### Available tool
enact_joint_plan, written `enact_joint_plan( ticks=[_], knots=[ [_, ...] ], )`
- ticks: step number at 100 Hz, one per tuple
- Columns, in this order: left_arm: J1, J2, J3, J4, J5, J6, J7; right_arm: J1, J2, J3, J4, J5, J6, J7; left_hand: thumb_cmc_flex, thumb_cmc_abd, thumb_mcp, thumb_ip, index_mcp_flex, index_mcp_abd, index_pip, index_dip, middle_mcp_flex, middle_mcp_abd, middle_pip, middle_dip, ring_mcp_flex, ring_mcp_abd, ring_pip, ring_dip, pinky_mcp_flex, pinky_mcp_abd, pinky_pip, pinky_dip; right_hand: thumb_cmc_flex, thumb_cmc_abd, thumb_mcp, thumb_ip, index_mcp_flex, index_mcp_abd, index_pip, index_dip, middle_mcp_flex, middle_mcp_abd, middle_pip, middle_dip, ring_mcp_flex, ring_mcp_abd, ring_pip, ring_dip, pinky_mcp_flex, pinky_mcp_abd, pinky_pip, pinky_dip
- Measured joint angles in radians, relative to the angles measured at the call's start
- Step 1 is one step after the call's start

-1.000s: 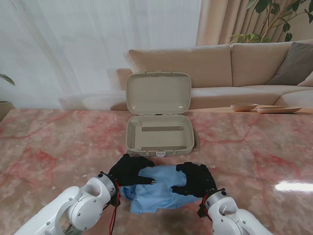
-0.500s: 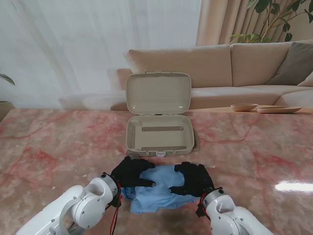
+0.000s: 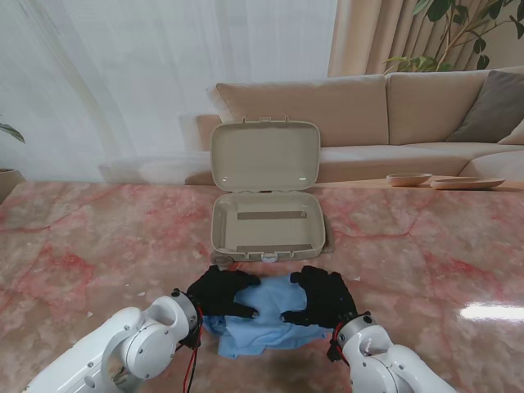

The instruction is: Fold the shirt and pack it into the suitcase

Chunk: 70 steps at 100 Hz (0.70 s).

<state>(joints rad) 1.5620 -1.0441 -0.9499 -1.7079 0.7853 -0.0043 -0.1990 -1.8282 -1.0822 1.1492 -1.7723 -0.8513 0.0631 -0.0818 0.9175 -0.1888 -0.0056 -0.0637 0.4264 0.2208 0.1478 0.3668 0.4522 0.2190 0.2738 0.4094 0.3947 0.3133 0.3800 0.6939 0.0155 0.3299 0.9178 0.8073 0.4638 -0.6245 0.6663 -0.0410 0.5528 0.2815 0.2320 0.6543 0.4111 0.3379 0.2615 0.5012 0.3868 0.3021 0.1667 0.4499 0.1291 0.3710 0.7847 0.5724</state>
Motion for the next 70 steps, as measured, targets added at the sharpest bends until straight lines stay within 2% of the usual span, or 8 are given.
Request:
enact_joint_plan(
  ticks=[13,26,44,53,61,70],
  knots=[
    [-0.016,0.002,0.015,0.015,-0.001,-0.003,-0.001,0.022,0.001,-0.019,0.009,0.006,0.010,0.016,0.000,0.000,0.000,0.000,0.000,0.000,-0.012,-0.010,0.000,0.002,0.000,0.000,0.000,0.000,0.000,0.000,-0.002,0.000,-0.010,0.000,0.000,-0.001,-0.001,0.000,-0.012,0.000,-0.010,-0.001,-0.011,0.000,0.000,-0.010,-0.020,-0.006,-0.015,0.000,-0.013,-0.007,-0.016,0.000],
    [-0.029,0.002,0.027,0.029,-0.004,-0.004,-0.006,0.049,0.004,-0.037,0.023,0.020,0.019,0.045,0.000,0.000,0.000,0.000,-0.037,0.000,-0.041,-0.014,0.000,0.005,0.000,0.000,0.000,0.000,0.000,0.000,-0.008,0.000,-0.011,0.000,0.000,-0.001,-0.014,0.000,-0.034,0.000,-0.025,-0.011,-0.027,0.000,-0.010,-0.023,-0.043,-0.008,-0.060,-0.058,-0.021,-0.007,-0.045,0.014],
    [-0.040,0.003,0.034,0.038,-0.007,-0.003,-0.017,0.078,0.008,-0.056,0.039,0.028,0.039,0.086,0.000,0.002,0.000,0.000,-0.060,0.007,-0.054,-0.045,-0.016,0.005,0.000,0.000,-0.009,0.000,0.000,0.000,-0.012,0.000,-0.011,0.002,0.000,-0.006,-0.025,0.000,-0.063,-0.002,-0.033,-0.013,-0.066,0.000,-0.041,-0.047,-0.082,-0.016,-0.097,-0.084,-0.026,-0.007,-0.076,0.026],
    [-0.048,0.004,0.041,0.043,-0.006,-0.003,-0.020,0.090,0.009,-0.066,0.051,0.030,0.046,0.086,0.000,-0.007,0.000,0.000,-0.060,0.009,-0.062,-0.053,-0.016,0.005,-0.001,0.000,-0.009,0.000,0.000,0.002,-0.012,0.000,-0.012,0.011,0.000,-0.016,-0.039,0.000,-0.076,-0.041,-0.045,-0.014,-0.085,0.000,-0.056,-0.050,-0.094,-0.014,-0.106,-0.085,-0.026,-0.008,-0.081,0.041],
    [-0.056,0.005,0.048,0.049,0.001,-0.004,-0.023,0.098,0.009,-0.074,0.064,0.026,0.048,0.074,0.000,-0.012,0.000,0.000,-0.060,0.009,-0.062,-0.063,-0.016,0.001,0.001,0.005,-0.009,-0.001,0.010,0.051,-0.010,0.000,-0.011,0.051,0.000,-0.026,-0.049,0.000,-0.082,-0.075,-0.045,-0.021,-0.096,0.000,-0.072,-0.061,-0.093,-0.006,-0.105,-0.085,-0.024,-0.009,-0.081,0.043],
    [-0.063,0.006,0.052,0.054,0.003,-0.005,-0.026,0.101,0.009,-0.075,0.069,0.020,0.052,0.073,0.000,-0.017,0.000,0.000,-0.060,0.010,-0.062,-0.065,-0.016,-0.002,0.011,0.016,-0.007,-0.002,0.012,0.081,-0.002,0.000,-0.009,0.060,0.001,-0.026,-0.050,0.000,-0.099,-0.101,-0.048,-0.022,-0.096,0.000,-0.069,-0.061,-0.091,0.014,-0.092,-0.085,-0.009,-0.016,-0.081,0.054]
  ],
)
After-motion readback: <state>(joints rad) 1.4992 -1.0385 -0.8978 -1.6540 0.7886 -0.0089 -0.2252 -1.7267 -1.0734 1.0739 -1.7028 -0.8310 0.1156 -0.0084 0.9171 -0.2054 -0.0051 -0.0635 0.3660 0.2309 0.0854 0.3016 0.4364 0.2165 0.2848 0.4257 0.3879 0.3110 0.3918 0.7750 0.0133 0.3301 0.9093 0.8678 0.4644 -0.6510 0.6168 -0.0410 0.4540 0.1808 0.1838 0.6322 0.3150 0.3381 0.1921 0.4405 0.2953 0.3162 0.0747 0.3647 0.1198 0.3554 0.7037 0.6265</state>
